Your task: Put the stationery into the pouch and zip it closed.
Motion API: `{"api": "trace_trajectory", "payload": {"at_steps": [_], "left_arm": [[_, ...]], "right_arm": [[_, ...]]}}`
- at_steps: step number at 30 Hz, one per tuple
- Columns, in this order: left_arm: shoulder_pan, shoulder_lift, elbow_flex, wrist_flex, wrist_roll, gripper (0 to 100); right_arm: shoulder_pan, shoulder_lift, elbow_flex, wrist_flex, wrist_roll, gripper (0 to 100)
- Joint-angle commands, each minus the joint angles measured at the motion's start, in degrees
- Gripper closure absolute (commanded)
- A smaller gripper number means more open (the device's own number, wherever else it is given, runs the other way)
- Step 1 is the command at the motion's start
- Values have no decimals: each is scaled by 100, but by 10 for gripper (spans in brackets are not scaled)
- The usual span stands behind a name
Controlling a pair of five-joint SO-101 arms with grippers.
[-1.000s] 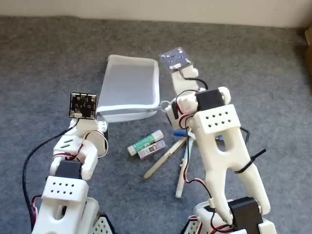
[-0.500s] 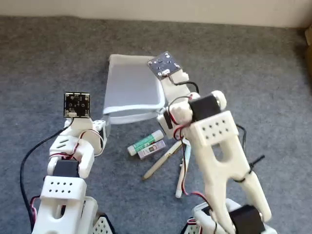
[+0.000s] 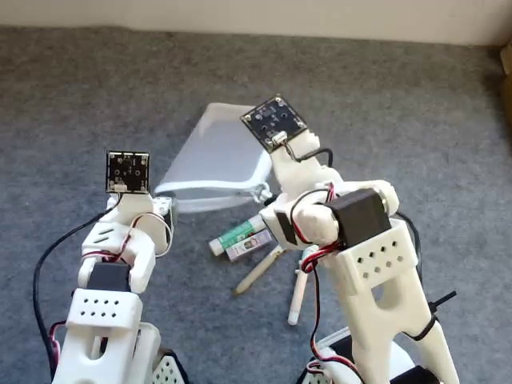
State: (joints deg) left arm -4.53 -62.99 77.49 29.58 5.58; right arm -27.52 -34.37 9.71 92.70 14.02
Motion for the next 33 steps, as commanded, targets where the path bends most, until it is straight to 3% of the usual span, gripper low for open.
{"api": "trace_trajectory", "payload": {"at_steps": [1,4,9,18,33], "left_arm": [[-101,-84,-180,-70,-114,998],[-101,-84,-180,-70,-273,993],[-110,-84,-400,316,-273,993],[-690,-84,-593,554,132,993],[-980,-75,-681,712,255,993]], "right_arm": [[-48,-259,-338,-4,-26,990],[13,-259,-374,-4,-53,963],[523,-224,-356,-4,-70,822],[796,-13,-330,-400,-18,814],[796,2352,-321,-602,1996,814]]}}
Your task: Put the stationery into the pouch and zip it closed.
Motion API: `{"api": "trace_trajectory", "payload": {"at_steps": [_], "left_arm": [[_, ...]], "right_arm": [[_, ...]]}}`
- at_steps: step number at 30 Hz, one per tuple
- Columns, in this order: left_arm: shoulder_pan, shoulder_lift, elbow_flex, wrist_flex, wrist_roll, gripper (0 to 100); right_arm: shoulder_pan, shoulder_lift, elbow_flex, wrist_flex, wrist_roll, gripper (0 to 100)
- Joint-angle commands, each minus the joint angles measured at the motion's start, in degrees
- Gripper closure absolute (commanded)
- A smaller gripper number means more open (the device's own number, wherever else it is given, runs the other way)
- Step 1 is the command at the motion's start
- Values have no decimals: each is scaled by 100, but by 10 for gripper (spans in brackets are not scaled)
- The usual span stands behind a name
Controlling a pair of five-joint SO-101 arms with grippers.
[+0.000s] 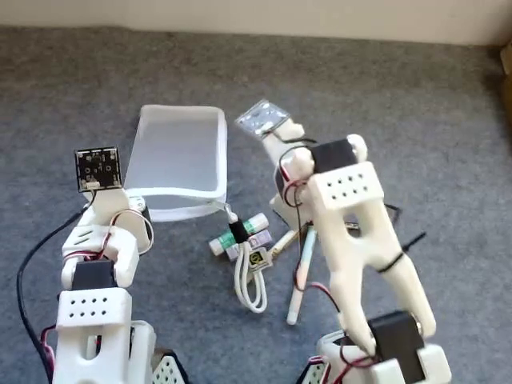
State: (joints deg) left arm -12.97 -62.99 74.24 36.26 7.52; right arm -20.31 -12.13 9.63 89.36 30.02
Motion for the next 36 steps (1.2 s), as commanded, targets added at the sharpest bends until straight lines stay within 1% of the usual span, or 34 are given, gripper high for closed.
{"api": "trace_trajectory", "payload": {"at_steps": [1,12,17,20,25,30,34,36], "left_arm": [[-136,-75,-356,44,62,993],[-136,-75,-338,44,44,993],[-119,-75,-330,44,35,993],[-119,-75,-330,44,35,993],[-119,-75,-321,44,35,993],[-119,-75,-321,44,35,993],[-119,-75,-312,44,35,993],[-119,-75,-312,44,35,993]], "right_arm": [[75,259,-312,-365,466,814],[400,1640,-312,-1244,1275,815],[426,2053,-330,-1297,1609,815],[435,2281,-356,-1297,1679,817],[444,2633,-365,-1297,1679,891],[444,2923,-365,-1297,1679,924],[444,2914,-374,-1297,1670,994],[444,2888,-382,-1262,1653,994]]}}
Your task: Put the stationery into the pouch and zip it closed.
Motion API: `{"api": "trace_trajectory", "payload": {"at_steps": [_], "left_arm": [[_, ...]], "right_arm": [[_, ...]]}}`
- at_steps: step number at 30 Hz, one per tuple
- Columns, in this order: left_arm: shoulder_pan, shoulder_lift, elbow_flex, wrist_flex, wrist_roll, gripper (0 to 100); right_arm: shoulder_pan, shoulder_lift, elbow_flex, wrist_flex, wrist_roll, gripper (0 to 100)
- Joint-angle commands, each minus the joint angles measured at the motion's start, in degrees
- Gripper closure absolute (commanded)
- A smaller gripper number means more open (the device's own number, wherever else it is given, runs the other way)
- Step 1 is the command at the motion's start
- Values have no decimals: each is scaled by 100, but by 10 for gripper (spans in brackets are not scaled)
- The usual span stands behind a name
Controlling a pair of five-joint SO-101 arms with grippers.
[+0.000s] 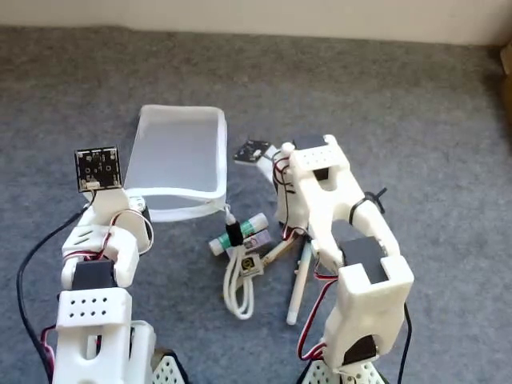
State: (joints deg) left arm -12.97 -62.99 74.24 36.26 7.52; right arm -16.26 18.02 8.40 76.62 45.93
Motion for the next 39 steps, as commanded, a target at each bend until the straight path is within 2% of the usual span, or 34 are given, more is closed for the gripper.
{"api": "trace_trajectory", "payload": {"at_steps": [1,9,14,31,34,39], "left_arm": [[-119,-75,-312,44,35,993],[-127,-75,-497,141,35,993],[31,-66,-1385,1310,62,993],[1182,-4,-4505,4202,79,994],[1297,-4,-4848,4519,79,994],[1288,224,-5103,4598,79,994]], "right_arm": [[40,-189,-259,31,62,994],[31,-1727,-163,57,-44,994],[40,-2633,31,154,-545,994],[48,-4479,92,110,-2048,994],[48,-4752,84,110,-2286,994],[48,-5086,48,101,-2629,994]]}}
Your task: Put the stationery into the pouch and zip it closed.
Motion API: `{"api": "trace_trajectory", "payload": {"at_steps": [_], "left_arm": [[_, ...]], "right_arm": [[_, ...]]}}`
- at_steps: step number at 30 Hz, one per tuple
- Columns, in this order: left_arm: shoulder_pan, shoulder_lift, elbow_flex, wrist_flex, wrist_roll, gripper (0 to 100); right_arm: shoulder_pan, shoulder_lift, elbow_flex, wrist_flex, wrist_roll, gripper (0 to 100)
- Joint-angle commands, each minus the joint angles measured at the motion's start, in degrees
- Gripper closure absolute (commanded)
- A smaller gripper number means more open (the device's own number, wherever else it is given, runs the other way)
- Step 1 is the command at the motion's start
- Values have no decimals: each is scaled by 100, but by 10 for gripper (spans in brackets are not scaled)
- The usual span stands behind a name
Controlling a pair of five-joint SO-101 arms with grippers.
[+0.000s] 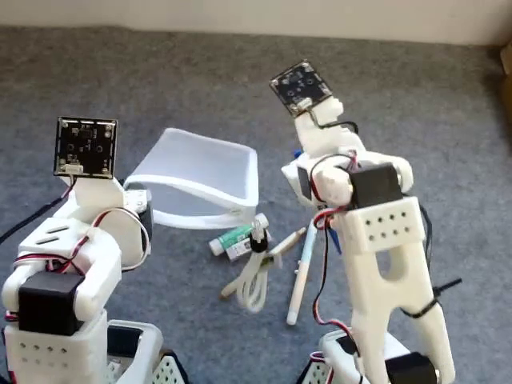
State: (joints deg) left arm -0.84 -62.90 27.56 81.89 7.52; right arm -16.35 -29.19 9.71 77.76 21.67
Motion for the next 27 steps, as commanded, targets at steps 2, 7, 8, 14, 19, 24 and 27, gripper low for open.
{"api": "trace_trajectory", "payload": {"at_steps": [2,7,8,14,19,24,27], "left_arm": [[84,611,-576,44,79,994],[92,1824,-1376,299,79,993],[92,2062,-1613,404,79,993],[92,3459,-3196,1055,334,993],[92,4593,-4611,1653,519,993],[92,5516,-5534,1811,738,993],[84,5912,-5701,1811,765,993]], "right_arm": [[57,-444,-84,-13,-299,994],[57,-479,-48,-13,-352,994],[57,-470,-48,-13,-352,994],[57,-470,-48,-13,-659,994],[57,-462,-48,-4,-1002,994],[57,-470,-40,40,-1002,994],[57,-435,-31,40,-1090,994]]}}
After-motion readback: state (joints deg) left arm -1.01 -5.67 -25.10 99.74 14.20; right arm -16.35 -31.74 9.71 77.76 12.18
